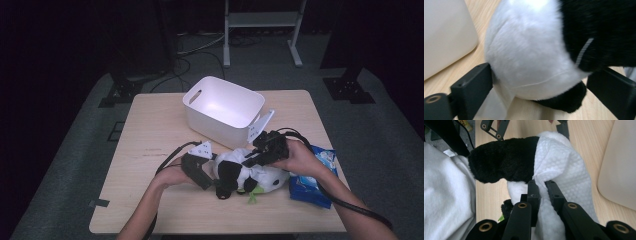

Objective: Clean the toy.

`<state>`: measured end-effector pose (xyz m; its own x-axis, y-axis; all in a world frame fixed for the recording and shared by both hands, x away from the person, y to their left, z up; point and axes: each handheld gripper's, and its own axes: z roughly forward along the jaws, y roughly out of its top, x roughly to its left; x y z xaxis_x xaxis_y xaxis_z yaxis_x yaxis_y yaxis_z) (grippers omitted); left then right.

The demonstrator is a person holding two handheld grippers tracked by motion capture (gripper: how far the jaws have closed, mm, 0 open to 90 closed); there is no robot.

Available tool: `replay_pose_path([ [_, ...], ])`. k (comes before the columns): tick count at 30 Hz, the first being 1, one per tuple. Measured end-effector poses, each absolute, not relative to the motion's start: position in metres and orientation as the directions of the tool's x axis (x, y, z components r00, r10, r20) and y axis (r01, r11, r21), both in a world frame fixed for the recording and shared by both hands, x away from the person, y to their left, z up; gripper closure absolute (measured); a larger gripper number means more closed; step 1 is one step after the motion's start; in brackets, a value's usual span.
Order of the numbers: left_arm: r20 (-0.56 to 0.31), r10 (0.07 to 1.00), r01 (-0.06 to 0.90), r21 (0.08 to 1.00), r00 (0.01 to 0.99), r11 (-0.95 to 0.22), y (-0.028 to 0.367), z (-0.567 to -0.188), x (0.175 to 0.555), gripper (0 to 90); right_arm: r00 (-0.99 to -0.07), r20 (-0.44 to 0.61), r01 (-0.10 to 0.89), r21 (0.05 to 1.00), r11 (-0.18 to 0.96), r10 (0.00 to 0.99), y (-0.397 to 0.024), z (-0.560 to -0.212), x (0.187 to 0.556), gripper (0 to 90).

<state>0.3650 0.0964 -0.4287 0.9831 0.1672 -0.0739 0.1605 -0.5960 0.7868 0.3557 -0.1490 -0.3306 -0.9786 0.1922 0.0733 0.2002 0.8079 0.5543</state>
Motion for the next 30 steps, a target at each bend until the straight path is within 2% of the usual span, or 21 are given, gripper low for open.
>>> replay_pose_path([
  [7,-0.097,0.133,0.155,0.819,0.986,-0.552,0.094,-0.447,0.369,2.8,-0.978,0.077,0.202,0.552,0.809,0.192,-0.147,-0.332,0.356,82.1],
  [8,-0.104,0.134,0.161,0.825,0.985,-0.542,0.095,-0.447,0.369,5.5,-0.979,0.074,0.200,0.550,0.811,0.191,-0.147,-0.332,0.356,82.1],
  [12,-0.093,0.134,0.150,0.838,0.987,-0.525,0.101,-0.443,0.369,30.6,-0.979,0.074,0.197,0.561,0.804,0.188,-0.146,-0.332,0.358,82.1],
  [14,-0.080,0.142,0.145,0.829,0.987,-0.540,0.101,-0.438,0.367,34.6,-0.979,0.080,0.201,0.563,0.802,0.190,-0.146,-0.331,0.358,82.1],
  [21,0.027,0.191,0.111,0.730,0.981,-0.675,0.110,-0.384,0.358,36.0,-0.985,0.067,0.164,0.623,0.765,0.157,-0.140,-0.313,0.355,82.1],
  [25,0.098,0.168,0.071,0.624,0.981,-0.778,0.111,-0.346,0.352,35.9,-0.992,0.057,0.122,0.674,0.728,0.114,-0.129,-0.296,0.349,82.1],
  [30,0.129,0.138,0.041,0.566,0.982,-0.823,0.106,-0.322,0.343,36.0,-0.998,0.034,0.067,0.721,0.690,0.061,-0.109,-0.276,0.341,82.1],
])
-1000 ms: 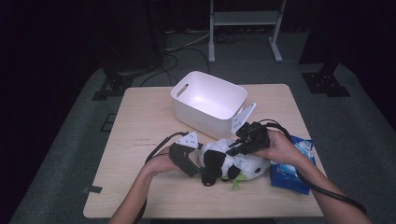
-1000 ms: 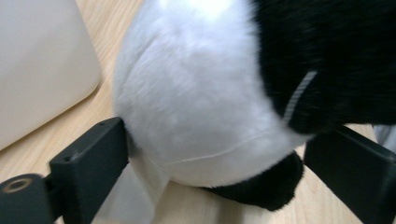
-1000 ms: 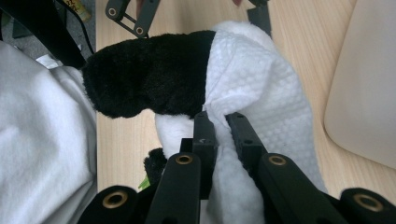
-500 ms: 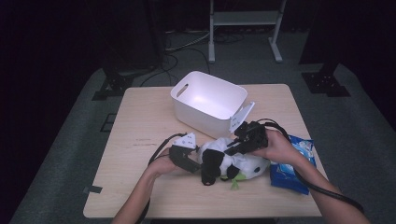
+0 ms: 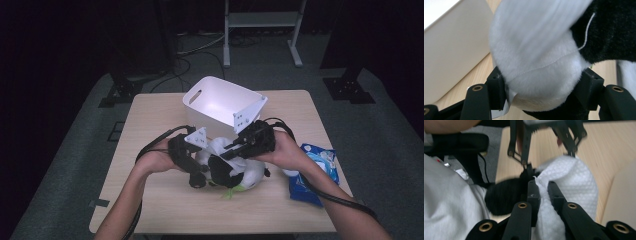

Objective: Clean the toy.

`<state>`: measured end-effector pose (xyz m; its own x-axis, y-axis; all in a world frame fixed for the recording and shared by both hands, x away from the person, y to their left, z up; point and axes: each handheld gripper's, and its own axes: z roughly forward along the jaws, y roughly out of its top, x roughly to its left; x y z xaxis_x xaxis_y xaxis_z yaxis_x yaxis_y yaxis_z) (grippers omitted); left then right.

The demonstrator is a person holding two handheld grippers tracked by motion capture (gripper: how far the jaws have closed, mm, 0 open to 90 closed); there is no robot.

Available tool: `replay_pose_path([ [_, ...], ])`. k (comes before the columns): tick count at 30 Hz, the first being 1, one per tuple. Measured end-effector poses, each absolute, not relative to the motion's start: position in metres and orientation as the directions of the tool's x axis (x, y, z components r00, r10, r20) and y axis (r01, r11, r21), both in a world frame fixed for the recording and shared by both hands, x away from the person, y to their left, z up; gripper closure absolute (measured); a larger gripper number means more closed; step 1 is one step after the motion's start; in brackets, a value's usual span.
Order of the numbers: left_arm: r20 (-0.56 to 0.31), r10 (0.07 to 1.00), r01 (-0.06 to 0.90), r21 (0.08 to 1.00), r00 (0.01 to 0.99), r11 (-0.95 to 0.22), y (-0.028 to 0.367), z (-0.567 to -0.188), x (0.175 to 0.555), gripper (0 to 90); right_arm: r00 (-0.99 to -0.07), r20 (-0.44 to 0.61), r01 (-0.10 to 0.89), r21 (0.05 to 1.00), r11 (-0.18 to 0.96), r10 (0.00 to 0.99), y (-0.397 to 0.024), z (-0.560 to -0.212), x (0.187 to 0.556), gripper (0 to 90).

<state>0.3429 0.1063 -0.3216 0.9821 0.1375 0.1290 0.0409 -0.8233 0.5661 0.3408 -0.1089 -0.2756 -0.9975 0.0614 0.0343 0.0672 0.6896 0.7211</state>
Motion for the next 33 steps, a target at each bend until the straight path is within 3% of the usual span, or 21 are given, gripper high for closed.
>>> replay_pose_path([
  [7,0.121,0.080,0.001,0.546,0.989,-0.838,0.093,-0.316,0.337,36.0,-0.999,0.015,0.031,0.710,0.703,0.029,-0.094,-0.273,0.337,82.3],
  [11,0.115,0.059,-0.015,0.559,0.992,-0.829,0.085,-0.318,0.340,35.7,-0.998,0.047,0.070,0.707,0.704,0.052,-0.106,-0.280,0.339,82.7],
  [19,0.089,0.077,0.000,0.655,0.993,-0.756,0.075,-0.320,0.344,16.4,-0.995,0.031,0.089,0.695,0.714,0.093,-0.134,-0.277,0.336,82.7],
  [26,0.051,0.109,0.043,0.697,0.993,-0.715,0.079,-0.324,0.347,9.0,-0.994,0.030,0.098,0.688,0.719,0.108,-0.150,-0.276,0.330,82.6],
  [30,0.033,0.122,0.064,0.702,0.992,-0.710,0.081,-0.331,0.350,10.5,-0.992,0.027,0.106,0.684,0.721,0.120,-0.156,-0.275,0.331,82.6],
  [33,0.020,0.104,0.058,0.722,0.994,-0.690,0.081,-0.334,0.353,23.6,-0.991,0.017,0.107,0.682,0.723,0.131,-0.157,-0.273,0.332,82.5],
])
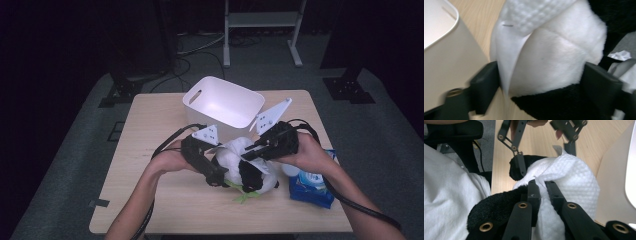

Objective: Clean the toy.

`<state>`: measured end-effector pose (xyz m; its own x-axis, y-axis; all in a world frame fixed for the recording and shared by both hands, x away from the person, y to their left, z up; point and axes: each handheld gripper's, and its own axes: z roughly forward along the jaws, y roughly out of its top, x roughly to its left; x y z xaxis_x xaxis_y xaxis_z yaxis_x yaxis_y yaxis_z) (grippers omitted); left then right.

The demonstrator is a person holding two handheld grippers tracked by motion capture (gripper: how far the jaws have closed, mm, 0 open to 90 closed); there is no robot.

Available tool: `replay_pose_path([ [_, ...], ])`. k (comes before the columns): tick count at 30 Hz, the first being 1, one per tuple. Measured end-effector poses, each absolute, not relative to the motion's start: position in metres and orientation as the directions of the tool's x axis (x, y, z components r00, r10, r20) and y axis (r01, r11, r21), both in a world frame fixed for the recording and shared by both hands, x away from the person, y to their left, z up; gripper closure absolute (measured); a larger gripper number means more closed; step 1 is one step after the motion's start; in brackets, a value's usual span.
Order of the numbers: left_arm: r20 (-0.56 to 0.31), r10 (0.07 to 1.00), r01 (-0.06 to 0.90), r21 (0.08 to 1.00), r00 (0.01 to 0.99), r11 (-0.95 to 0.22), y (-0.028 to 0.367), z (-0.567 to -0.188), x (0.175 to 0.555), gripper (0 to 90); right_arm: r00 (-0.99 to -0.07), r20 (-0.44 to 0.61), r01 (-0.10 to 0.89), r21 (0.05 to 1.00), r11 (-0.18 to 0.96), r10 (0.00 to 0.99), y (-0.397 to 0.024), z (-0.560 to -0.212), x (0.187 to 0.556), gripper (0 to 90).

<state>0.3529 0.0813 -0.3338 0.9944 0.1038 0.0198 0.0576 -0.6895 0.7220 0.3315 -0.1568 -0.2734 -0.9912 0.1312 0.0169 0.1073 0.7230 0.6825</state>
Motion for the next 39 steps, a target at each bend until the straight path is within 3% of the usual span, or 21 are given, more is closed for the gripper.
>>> replay_pose_path([
  [3,0.016,0.123,0.073,0.728,0.992,-0.681,0.081,-0.335,0.353,35.8,-0.990,0.005,0.107,0.680,0.726,0.141,-0.155,-0.273,0.333,82.4],
  [8,0.038,0.132,0.068,0.698,0.991,-0.713,0.086,-0.326,0.350,46.4,-0.991,-0.001,0.094,0.692,0.716,0.131,-0.149,-0.272,0.336,82.4],
  [22,0.072,0.138,0.060,0.641,0.988,-0.765,0.093,-0.310,0.343,47.5,-0.997,-0.038,0.021,0.682,0.731,0.064,-0.110,-0.268,0.333,81.8],
  [26,0.059,0.145,0.070,0.664,0.988,-0.744,0.092,-0.312,0.345,40.1,-0.996,-0.032,0.037,0.678,0.735,0.079,-0.115,-0.271,0.335,81.9],
  [29,0.051,0.162,0.080,0.704,0.985,-0.706,0.090,-0.313,0.347,29.8,-0.995,-0.021,0.060,0.685,0.726,0.102,-0.125,-0.274,0.337,82.0],
  [31,0.061,0.169,0.076,0.713,0.984,-0.698,0.086,-0.314,0.347,16.8,-0.993,-0.028,0.061,0.688,0.723,0.111,-0.132,-0.274,0.338,82.0],
  [34,0.092,0.150,0.041,0.708,0.984,-0.705,0.079,-0.317,0.347,9.5,-0.994,-0.018,0.063,0.689,0.722,0.105,-0.134,-0.274,0.339,82.0],
  [39,0.103,0.107,-0.003,0.733,0.989,-0.680,0.072,-0.321,0.347,6.4,-0.997,-0.022,0.040,0.682,0.730,0.075,-0.122,-0.277,0.337,82.0],
])
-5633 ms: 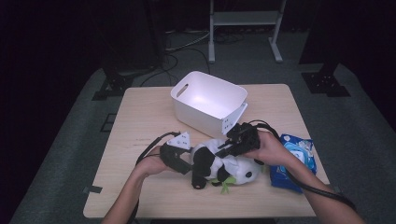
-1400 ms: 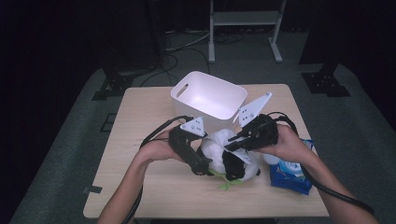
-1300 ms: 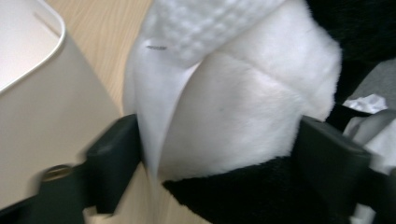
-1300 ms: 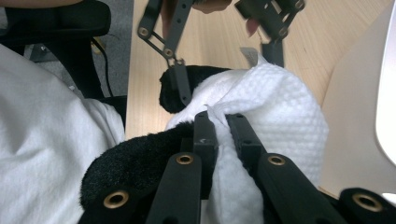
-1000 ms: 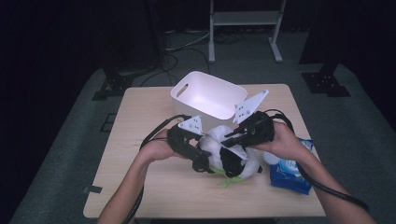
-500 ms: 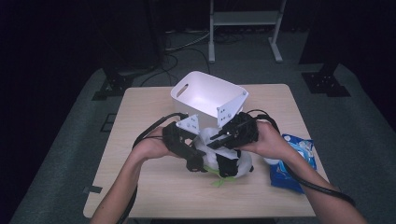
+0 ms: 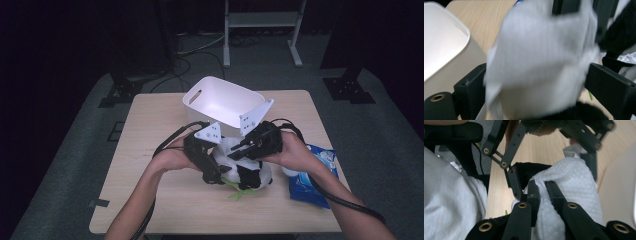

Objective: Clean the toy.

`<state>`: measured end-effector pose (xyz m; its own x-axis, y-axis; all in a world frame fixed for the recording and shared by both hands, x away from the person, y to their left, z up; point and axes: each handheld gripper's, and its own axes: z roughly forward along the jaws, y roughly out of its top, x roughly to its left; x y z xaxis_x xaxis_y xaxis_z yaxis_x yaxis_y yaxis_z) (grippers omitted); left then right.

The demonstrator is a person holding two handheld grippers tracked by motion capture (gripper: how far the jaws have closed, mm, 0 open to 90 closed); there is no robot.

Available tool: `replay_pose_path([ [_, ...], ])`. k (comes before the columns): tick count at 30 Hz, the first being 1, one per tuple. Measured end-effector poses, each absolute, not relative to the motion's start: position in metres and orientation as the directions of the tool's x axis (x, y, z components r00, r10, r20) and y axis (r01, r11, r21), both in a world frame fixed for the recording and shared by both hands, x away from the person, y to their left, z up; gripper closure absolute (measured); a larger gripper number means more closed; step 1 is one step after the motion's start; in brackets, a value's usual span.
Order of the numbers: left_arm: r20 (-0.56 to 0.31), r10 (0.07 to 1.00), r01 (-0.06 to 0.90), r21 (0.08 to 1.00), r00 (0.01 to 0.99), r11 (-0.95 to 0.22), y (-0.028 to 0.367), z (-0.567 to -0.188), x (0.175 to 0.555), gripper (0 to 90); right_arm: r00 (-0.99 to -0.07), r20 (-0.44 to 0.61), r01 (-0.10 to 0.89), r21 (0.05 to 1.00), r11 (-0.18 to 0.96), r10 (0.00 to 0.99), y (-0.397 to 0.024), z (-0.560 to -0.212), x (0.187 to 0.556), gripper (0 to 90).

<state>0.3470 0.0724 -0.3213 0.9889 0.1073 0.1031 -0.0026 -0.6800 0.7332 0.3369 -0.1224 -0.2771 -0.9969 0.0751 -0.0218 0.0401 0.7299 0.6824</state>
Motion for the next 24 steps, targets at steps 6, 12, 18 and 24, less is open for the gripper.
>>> replay_pose_path([
  [6,0.088,0.105,0.010,0.718,0.991,-0.696,0.083,-0.324,0.348,13.5,-0.998,-0.007,0.040,0.695,0.718,0.063,-0.115,-0.278,0.337,81.9],
  [12,0.059,0.131,0.046,0.733,0.990,-0.678,0.095,-0.332,0.349,18.5,-0.996,-0.002,0.063,0.712,0.699,0.092,-0.126,-0.277,0.339,81.8],
  [18,0.048,0.146,0.063,0.740,0.988,-0.670,0.101,-0.336,0.348,18.4,-0.991,0.009,0.097,0.732,0.675,0.133,-0.143,-0.277,0.342,81.5],
  [24,0.029,0.166,0.089,0.747,0.986,-0.659,0.109,-0.341,0.349,18.2,-0.984,0.006,0.124,0.733,0.668,0.177,-0.162,-0.279,0.343,81.5],
])
